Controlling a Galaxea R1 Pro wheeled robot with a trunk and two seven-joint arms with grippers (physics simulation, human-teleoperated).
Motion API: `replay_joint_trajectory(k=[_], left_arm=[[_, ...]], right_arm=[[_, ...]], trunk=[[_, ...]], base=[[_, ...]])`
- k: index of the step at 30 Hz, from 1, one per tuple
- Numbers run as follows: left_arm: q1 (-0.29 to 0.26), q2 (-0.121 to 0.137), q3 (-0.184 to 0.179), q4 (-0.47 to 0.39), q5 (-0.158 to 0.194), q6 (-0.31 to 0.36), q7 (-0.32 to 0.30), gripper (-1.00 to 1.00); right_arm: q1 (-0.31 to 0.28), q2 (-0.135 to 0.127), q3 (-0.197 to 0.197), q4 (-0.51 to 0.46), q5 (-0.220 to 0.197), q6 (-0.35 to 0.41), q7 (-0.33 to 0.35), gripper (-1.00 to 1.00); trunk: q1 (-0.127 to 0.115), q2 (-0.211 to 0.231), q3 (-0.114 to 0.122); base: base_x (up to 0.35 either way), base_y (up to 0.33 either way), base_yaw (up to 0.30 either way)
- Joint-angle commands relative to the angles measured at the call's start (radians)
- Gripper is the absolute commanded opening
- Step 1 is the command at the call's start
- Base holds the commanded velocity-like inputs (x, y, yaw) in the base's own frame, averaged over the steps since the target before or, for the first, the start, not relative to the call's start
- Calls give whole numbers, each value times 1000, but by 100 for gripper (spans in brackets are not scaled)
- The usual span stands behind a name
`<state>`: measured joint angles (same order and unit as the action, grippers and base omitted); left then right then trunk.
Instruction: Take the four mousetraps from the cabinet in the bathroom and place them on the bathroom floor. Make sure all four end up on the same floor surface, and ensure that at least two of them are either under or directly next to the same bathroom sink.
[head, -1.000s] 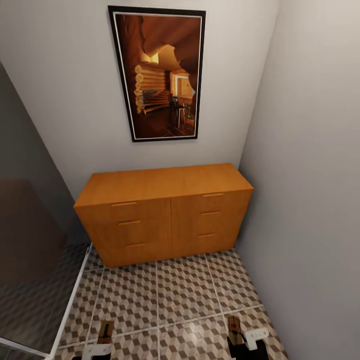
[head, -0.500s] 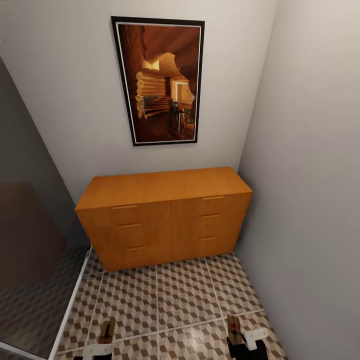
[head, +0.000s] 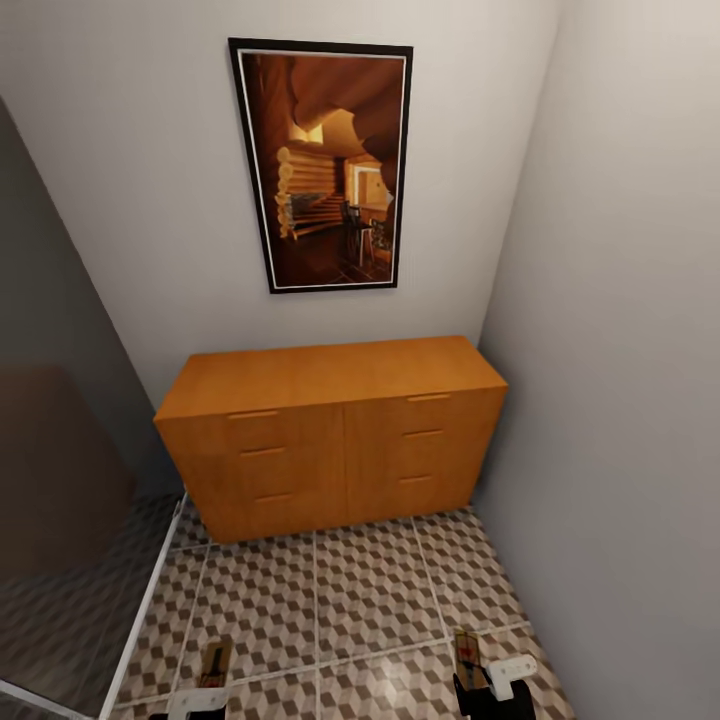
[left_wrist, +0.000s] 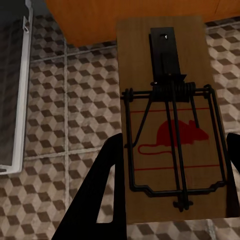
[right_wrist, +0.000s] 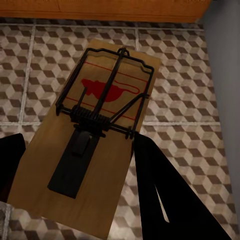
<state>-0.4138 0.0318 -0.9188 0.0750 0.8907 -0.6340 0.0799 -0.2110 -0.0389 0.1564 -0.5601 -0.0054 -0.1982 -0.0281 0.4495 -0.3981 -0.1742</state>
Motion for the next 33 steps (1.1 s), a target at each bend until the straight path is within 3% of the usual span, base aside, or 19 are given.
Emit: replay_joint_trajectory(k=[1,33], left_arm=[[-1,-1,-6,2,-7,-3,11,-100],[0,2,-4,0,-4,-3,17,-100]], right_arm=[[-1,-1,5,0,-2,-3,-5,-100],[-1,-2,2,11,-5,-3,-6,-100]], trunk=[[1,-2,-2],[1,-2,-2]], base=[[0,0,166],[0,0,177]])
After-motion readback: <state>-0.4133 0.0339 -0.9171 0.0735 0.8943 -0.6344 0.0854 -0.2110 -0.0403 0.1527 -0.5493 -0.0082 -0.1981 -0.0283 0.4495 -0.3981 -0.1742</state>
